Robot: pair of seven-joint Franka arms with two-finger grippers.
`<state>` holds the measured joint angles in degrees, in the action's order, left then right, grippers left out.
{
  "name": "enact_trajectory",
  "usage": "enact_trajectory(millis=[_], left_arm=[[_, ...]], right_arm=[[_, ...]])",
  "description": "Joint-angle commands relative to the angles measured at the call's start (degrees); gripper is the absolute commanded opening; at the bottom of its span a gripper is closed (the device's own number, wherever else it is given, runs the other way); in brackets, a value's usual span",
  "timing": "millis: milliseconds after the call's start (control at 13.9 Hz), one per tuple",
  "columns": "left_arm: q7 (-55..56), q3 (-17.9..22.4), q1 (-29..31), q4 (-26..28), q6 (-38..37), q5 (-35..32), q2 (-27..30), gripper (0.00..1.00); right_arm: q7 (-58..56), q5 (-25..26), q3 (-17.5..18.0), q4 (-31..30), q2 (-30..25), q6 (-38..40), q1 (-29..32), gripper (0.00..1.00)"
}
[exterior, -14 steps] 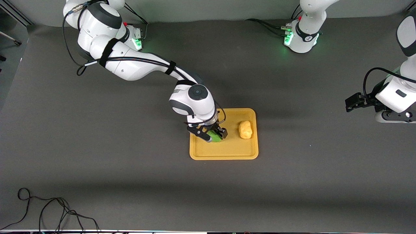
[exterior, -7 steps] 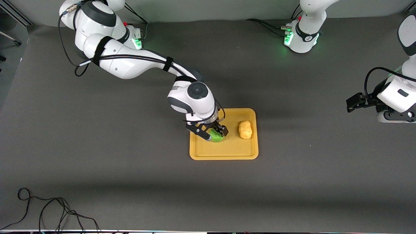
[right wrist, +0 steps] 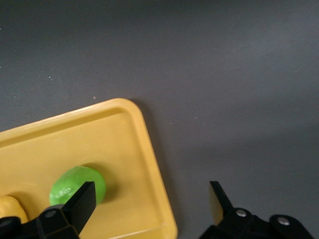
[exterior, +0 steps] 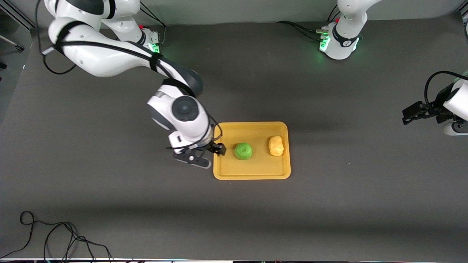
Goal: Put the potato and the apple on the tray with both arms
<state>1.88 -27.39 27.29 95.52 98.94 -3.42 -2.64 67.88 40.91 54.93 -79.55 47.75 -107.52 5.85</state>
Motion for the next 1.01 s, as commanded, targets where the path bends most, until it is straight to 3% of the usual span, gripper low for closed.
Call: enact_trajectory(millis=[0,144,288,360,721,937], left_arm=[[-0.12,14.94,-14.84,0.46,-0.15,0.78,1.41,1.00],[-0.65,24.10,-23.30,0.46,-0.15,0.87,1.50,1.00],[-0.65,26.51,-26.40,0.63,-0.15,1.05,1.76,1.00],[-0.65,27.12,-27.28,1.07,0.02,1.13,2.11,1.00],[-0.74,29.15,-29.14,2.04,0.47,1.22,2.73,1.00],[-0.82,29.06,-28.87,2.04,0.47,2.45,2.99,1.00]], right_arm=[[-10.19,-9.41,-7.27,-3.42,-11.77,3.00,0.22,1.00],[-20.35,-19.59,-14.64,-3.51,-18.27,3.89,-0.39,1.00],[-28.91,-28.91,-24.56,-3.51,-23.82,6.17,-2.93,1.00],[-32.16,-32.52,-27.66,-3.51,-26.02,6.96,-3.12,1.00],[-41.68,-34.58,-38.83,-9.47,-37.80,10.31,-3.21,1.00],[-41.69,-34.58,-43.67,-9.93,-41.24,12.85,-4.96,1.00]])
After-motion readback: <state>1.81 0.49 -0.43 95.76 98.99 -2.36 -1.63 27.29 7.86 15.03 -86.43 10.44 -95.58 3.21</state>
